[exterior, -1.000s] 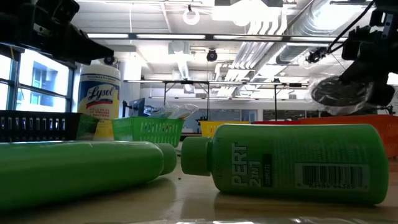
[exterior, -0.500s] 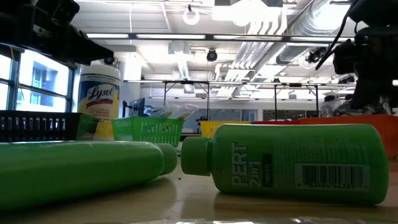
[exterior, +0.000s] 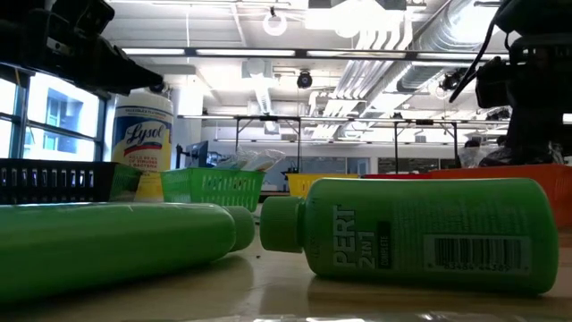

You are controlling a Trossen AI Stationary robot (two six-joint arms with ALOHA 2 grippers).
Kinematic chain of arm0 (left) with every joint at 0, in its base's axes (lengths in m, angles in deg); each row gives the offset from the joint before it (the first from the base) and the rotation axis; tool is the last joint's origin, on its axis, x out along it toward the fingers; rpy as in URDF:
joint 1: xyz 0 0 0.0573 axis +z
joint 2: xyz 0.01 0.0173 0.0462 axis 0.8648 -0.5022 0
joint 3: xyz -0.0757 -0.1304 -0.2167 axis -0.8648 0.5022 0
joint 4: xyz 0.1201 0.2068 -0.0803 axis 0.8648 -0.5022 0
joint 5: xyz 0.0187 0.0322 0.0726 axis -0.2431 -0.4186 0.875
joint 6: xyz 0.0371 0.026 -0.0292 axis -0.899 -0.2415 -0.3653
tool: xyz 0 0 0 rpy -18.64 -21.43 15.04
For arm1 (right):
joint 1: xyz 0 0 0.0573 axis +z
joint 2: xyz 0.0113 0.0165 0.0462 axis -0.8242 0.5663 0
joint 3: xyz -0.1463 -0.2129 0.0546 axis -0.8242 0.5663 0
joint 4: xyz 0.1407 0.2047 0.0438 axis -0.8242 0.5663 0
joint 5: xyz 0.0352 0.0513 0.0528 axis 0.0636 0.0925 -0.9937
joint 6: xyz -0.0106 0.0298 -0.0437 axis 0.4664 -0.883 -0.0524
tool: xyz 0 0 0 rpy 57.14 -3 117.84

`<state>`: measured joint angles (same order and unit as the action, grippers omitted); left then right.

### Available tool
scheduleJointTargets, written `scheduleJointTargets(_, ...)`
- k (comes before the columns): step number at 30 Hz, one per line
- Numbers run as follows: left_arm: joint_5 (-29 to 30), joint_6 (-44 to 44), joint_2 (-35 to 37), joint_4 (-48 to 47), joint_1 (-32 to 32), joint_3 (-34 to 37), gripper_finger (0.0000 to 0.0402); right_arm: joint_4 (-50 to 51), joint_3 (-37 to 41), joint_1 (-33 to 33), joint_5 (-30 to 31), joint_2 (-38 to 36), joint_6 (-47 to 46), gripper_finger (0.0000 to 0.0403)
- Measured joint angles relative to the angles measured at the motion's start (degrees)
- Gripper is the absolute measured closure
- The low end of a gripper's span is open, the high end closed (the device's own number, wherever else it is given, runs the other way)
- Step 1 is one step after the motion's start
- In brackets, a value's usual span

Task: Pick & Place Travel size toiletries

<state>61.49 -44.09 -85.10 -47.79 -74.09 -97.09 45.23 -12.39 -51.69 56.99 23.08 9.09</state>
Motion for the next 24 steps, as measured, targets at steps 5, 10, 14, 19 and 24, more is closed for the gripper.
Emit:
scheduleJointTargets(5,0.0,0.0,0.0,0.0,0.0,0.0,0.0399,0.0,0.0,0.0,-2.6,-0.4,-0.1,0.0226)
scheduleJointTargets(10,0.0,-0.1,0.0,0.0,0.0,0.0,0.0399,0.9,-1.6,-0.1,-3.5,-0.4,-0.3,0.0223)
scheduleJointTargets(14,0.0,-0.1,0.0,0.0,0.0,0.0,0.0399,5.0,-5.1,-0.1,-2.2,-0.3,0.6,0.0223)
scheduleJointTargets(19,0.0,-0.1,0.0,0.0,0.0,0.0,0.0399,10.7,-9.6,-0.1,1.7,-0.1,2.6,0.0223)
scheduleJointTargets(24,0.0,-0.3,0.0,0.0,0.0,0.0,0.0399,11.3,-13.2,-0.1,9.1,-0.2,7.4,0.0223)
